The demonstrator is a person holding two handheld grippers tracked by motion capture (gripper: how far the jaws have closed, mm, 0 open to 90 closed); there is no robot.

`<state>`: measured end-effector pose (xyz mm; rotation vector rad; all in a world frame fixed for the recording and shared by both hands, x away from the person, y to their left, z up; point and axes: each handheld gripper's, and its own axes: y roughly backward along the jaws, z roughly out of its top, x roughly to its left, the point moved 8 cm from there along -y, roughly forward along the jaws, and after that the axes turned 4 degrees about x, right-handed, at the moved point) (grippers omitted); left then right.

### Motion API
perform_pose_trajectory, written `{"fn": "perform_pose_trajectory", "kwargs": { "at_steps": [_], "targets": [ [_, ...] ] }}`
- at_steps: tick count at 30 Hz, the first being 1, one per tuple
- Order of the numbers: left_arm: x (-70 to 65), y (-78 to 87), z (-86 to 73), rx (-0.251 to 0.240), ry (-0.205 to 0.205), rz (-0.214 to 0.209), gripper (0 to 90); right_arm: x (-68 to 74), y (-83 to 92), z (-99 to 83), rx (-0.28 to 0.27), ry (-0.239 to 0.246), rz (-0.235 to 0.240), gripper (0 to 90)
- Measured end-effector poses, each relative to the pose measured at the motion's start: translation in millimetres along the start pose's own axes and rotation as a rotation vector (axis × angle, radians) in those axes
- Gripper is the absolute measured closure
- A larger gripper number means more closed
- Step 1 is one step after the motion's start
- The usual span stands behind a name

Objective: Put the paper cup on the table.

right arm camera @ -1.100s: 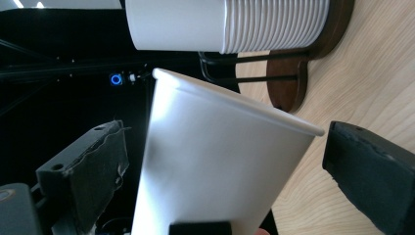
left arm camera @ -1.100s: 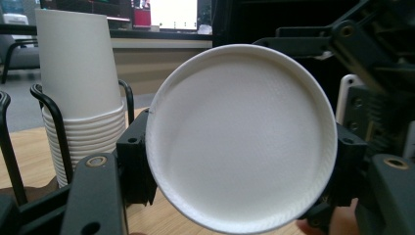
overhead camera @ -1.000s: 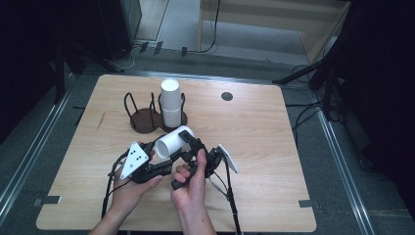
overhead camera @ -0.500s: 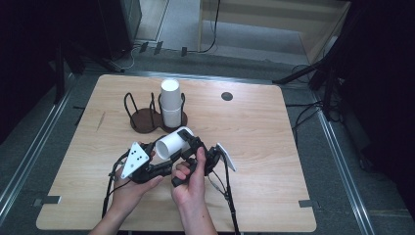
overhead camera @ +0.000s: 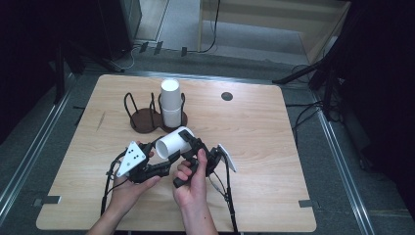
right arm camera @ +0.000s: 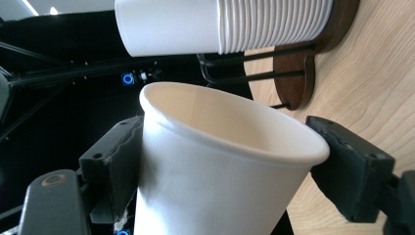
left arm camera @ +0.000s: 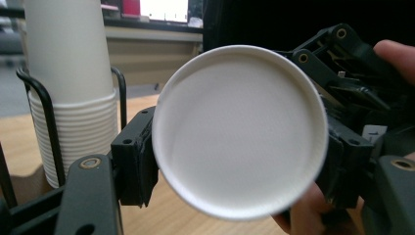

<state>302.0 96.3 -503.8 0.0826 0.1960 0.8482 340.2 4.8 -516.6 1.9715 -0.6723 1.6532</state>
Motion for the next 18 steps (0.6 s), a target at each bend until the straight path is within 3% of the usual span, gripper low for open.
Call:
{"fn": "perform_pose_trajectory", "kwargs": {
  "at_steps": [2,5,11,12,14,15,18],
  "targets": [
    [-0.6,1.3,-0.6,0.016,0.013,-0.005,30.2,-0.4,1.7,2.7,-0.012,0.013,0.007,19.0],
    [-2.0,2.9,-0.9,0.033,0.078,-0.056,28.0,2.6,6.4,6.4,-0.050,0.042,0.018,19.4],
    [2.8,6.8,-0.9,0.071,0.109,-0.023,12.1,11.8,16.3,16.6,-0.111,0.129,0.017,20.3],
    [4.9,8.7,-3.9,0.144,0.140,-0.011,9.3,13.3,17.3,18.1,-0.119,0.143,0.014,20.3],
    [9.1,11.1,-8.7,0.237,0.127,0.022,1.7,17.5,18.9,20.3,-0.134,0.179,0.019,20.3],
    [9.1,11.1,-8.7,0.237,0.127,0.022,0.7,17.5,18.9,20.3,-0.134,0.179,0.019,20.3],
    [12.3,15.8,-9.6,0.249,0.134,0.012,0.6,21.6,22.6,26.4,-0.169,0.251,0.008,20.3]
  ]
}}
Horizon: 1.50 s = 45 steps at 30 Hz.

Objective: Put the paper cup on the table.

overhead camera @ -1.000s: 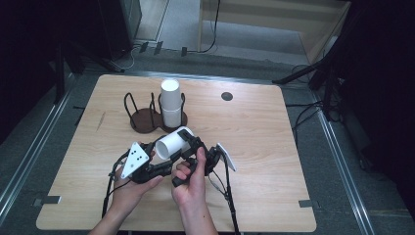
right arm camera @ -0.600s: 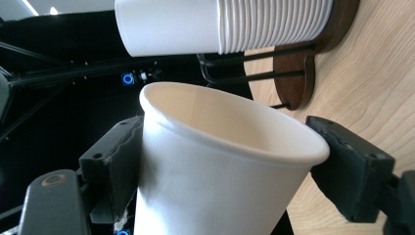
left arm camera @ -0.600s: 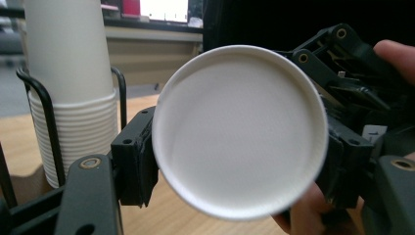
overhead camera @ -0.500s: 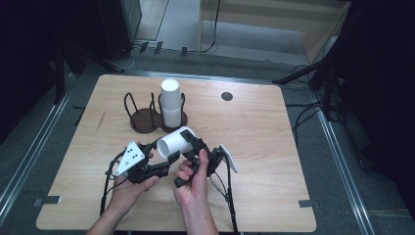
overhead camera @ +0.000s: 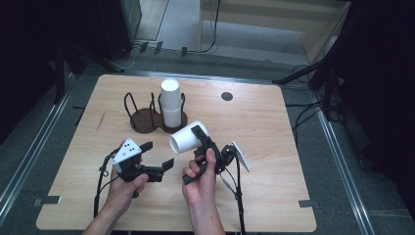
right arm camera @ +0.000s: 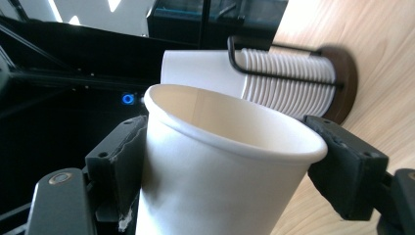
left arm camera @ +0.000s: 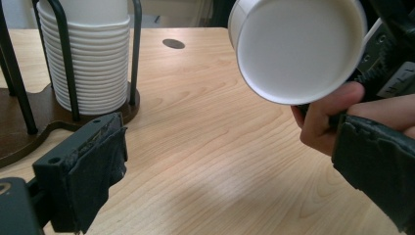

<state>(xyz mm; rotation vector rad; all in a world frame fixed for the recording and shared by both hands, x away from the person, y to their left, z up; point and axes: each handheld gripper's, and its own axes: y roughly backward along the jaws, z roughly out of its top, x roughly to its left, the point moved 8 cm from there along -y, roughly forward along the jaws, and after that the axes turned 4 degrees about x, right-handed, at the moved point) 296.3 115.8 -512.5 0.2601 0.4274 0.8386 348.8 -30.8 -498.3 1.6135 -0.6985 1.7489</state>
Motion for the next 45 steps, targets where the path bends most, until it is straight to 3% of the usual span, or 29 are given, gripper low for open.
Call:
{"fn": "perform_pose_trajectory", "kwargs": {
  "at_steps": [5,7,8,13,14,16,18,20,23,24,28,31,33,34,35,36,40,42,44,45],
  "targets": [
    [8.5,4.1,-1.6,-0.005,0.007,-0.003,0.0,3.1,4.0,8.0,-0.039,0.113,-0.021,20.7],
    [10.9,4.4,-2.3,-0.008,0.015,0.003,0.0,5.2,4.8,8.7,-0.043,0.131,-0.018,20.7],
    [17.8,5.7,-4.9,-0.007,0.026,0.019,0.0,9.2,6.2,10.4,-0.055,0.191,-0.021,20.8],
    [38.9,9.8,-12.5,-0.004,0.050,0.090,0.0,14.6,8.0,14.7,-0.075,0.297,-0.046,20.8],
    [38.9,9.8,-12.5,-0.004,0.050,0.090,0.0,14.6,8.0,14.7,-0.075,0.297,-0.046,20.8],
    [53.0,13.4,-16.4,-0.015,0.083,0.122,0.0,16.5,9.0,18.4,-0.093,0.371,-0.067,20.8],
    [59.1,14.9,-18.3,-0.017,0.092,0.142,0.0,17.2,9.5,18.7,-0.091,0.382,-0.066,20.8],
    [71.1,18.9,-23.1,-0.014,0.109,0.180,0.0,19.7,11.3,21.7,-0.102,0.428,-0.075,20.9],
    [78.6,21.5,-26.3,-0.009,0.115,0.200,0.0,20.3,12.3,24.6,-0.111,0.449,-0.087,20.9],
    [84.5,24.7,-28.8,-0.002,0.113,0.216,0.0,19.8,12.5,28.4,-0.121,0.485,-0.113,20.8],
    [91.5,30.2,-32.1,-0.004,0.117,0.230,0.0,19.0,10.3,32.3,-0.131,0.537,-0.139,20.9],
    [96.1,34.8,-35.8,-0.001,0.120,0.242,0.0,21.5,7.3,34.4,-0.142,0.577,-0.126,20.9],
    [97.2,38.0,-38.2,-0.006,0.118,0.233,0.0,23.5,5.5,36.0,-0.173,0.650,-0.143,20.9],
    [97.3,38.8,-39.1,-0.007,0.114,0.233,0.0,24.4,3.4,37.3,-0.183,0.727,-0.164,20.9],
    [97.4,40.1,-40.5,-0.004,0.100,0.235,0.0,24.4,3.4,37.3,-0.183,0.727,-0.164,20.9],
    [99.0,43.4,-42.6,-0.001,0.081,0.250,0.0,25.1,0.0,39.7,-0.184,0.790,-0.193,20.9],
    [105.5,53.2,-47.5,-0.004,0.090,0.263,0.0,25.3,-5.0,49.9,-0.204,0.927,-0.248,20.9],
    [108.3,57.0,-50.1,0.000,0.089,0.267,0.0,25.8,-6.2,52.9,-0.208,0.951,-0.252,20.9],
    [116.2,66.9,-55.2,-0.001,0.098,0.282,0.0,26.9,-8.5,63.6,-0.230,1.017,-0.265,20.9],
    [116.2,66.9,-55.2,-0.001,0.098,0.282,0.0,26.9,-8.5,63.6,-0.230,1.017,-0.265,20.9]
  ]
}}
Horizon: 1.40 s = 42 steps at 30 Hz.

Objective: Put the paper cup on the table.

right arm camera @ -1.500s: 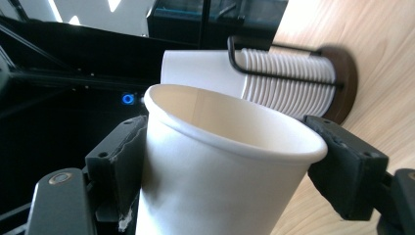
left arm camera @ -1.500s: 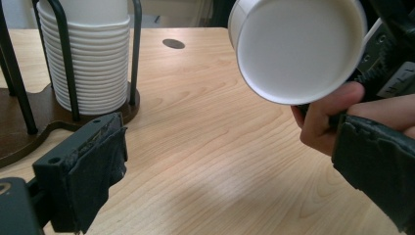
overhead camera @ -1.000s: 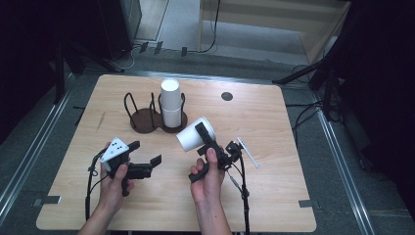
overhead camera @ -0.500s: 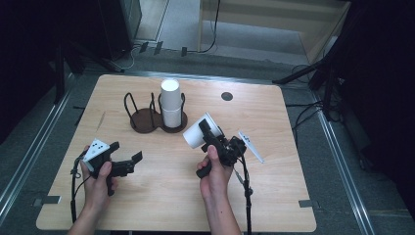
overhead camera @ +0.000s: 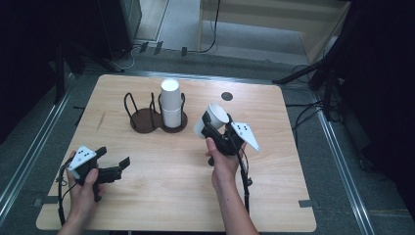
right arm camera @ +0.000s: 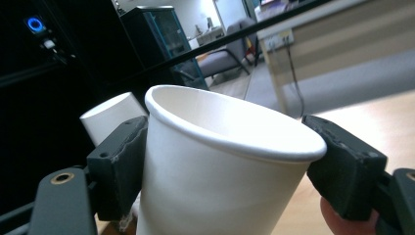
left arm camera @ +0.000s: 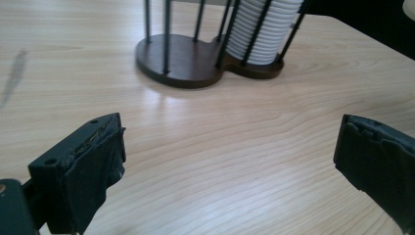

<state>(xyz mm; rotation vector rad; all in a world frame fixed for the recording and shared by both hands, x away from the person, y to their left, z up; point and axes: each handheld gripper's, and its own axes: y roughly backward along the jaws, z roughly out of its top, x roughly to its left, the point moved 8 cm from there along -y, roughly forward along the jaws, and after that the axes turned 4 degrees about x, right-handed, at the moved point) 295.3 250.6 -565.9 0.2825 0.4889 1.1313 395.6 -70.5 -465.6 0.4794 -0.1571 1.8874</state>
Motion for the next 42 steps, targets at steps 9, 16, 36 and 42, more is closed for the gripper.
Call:
{"fn": "perform_pose_trajectory", "kwargs": {
  "at_steps": [9,16,36,42],
  "targets": [
    [34.1,26.6,-11.9,-0.003,0.008,0.035,0.0,-23.6,-18.8,8.5,0.000,0.186,-0.062,20.8],
    [49.4,28.1,-19.9,-0.008,0.017,0.065,0.0,-44.5,-38.8,11.4,0.007,0.254,-0.093,20.8],
    [48.1,27.3,-22.0,-0.019,0.026,0.048,0.0,-113.5,-87.2,-10.8,0.097,0.450,-0.260,20.5],
    [48.9,27.3,-22.0,-0.019,0.033,0.041,0.0,-127.5,-92.2,-18.8,0.119,0.460,-0.310,18.9]
  ]
}}
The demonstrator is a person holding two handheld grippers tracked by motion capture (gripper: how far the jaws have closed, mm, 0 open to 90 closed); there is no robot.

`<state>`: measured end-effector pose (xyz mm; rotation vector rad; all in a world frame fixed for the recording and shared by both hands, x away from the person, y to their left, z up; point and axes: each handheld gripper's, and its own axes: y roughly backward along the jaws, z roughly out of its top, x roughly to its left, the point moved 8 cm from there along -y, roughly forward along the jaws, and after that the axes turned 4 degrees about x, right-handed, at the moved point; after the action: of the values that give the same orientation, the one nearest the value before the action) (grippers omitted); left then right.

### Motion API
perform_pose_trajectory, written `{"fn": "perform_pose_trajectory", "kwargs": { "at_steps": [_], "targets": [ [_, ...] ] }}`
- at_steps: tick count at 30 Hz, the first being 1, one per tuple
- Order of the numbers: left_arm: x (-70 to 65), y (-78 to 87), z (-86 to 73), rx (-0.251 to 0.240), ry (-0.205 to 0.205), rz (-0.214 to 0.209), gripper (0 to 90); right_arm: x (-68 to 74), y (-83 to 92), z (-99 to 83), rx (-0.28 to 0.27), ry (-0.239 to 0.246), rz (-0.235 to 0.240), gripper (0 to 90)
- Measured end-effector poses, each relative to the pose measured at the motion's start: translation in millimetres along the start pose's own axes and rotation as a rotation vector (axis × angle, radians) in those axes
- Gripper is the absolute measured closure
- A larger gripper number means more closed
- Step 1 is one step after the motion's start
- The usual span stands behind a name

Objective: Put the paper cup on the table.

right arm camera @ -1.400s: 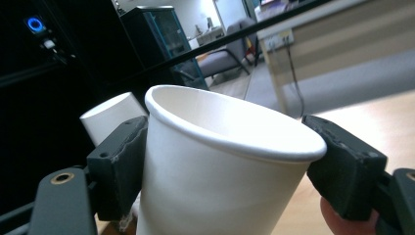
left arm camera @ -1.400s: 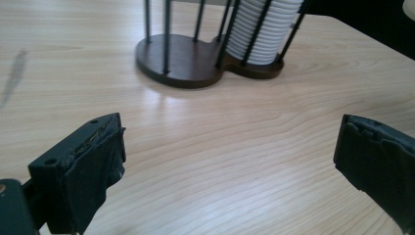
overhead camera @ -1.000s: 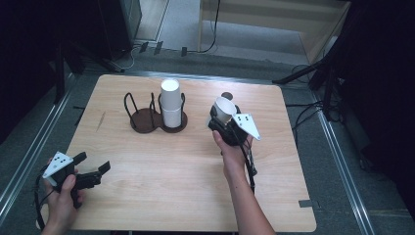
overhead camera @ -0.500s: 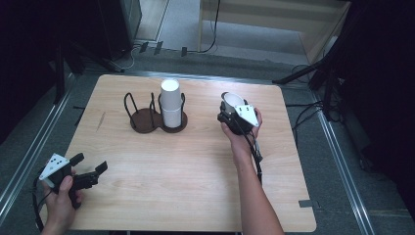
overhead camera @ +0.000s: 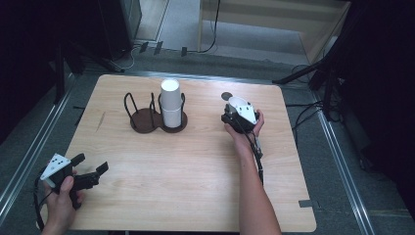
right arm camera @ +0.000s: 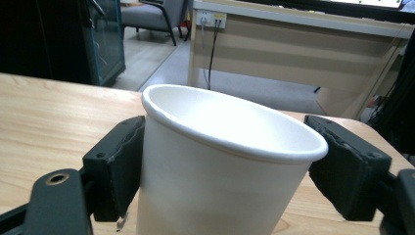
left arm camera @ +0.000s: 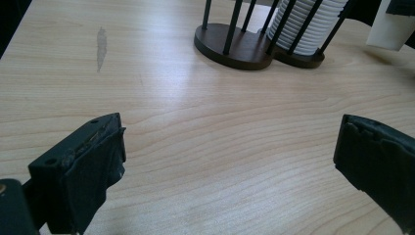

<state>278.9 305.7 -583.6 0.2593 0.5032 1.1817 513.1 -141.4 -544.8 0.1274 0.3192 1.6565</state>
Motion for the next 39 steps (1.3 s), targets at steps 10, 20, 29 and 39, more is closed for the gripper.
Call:
{"fn": "perform_pose_trajectory", "kwargs": {
  "at_steps": [10,20,29,39],
  "targets": [
    [0.0,-0.4,-0.2,0.007,0.003,-0.009,0.0,-2.5,-2.4,-8.1,0.027,-0.001,-0.004,17.3],
    [-0.6,-1.0,-0.3,0.010,0.008,-0.018,0.0,0.8,-0.3,-9.3,0.036,-0.006,0.006,15.8],
    [-0.6,-1.0,-0.4,0.014,0.005,-0.020,0.0,3.7,0.4,-17.1,0.079,-0.037,0.039,8.5],
    [-0.4,-1.6,-0.4,0.015,0.010,-0.021,0.0,8.0,7.9,-18.3,0.129,-0.074,0.111,0.0]
  ]
}}
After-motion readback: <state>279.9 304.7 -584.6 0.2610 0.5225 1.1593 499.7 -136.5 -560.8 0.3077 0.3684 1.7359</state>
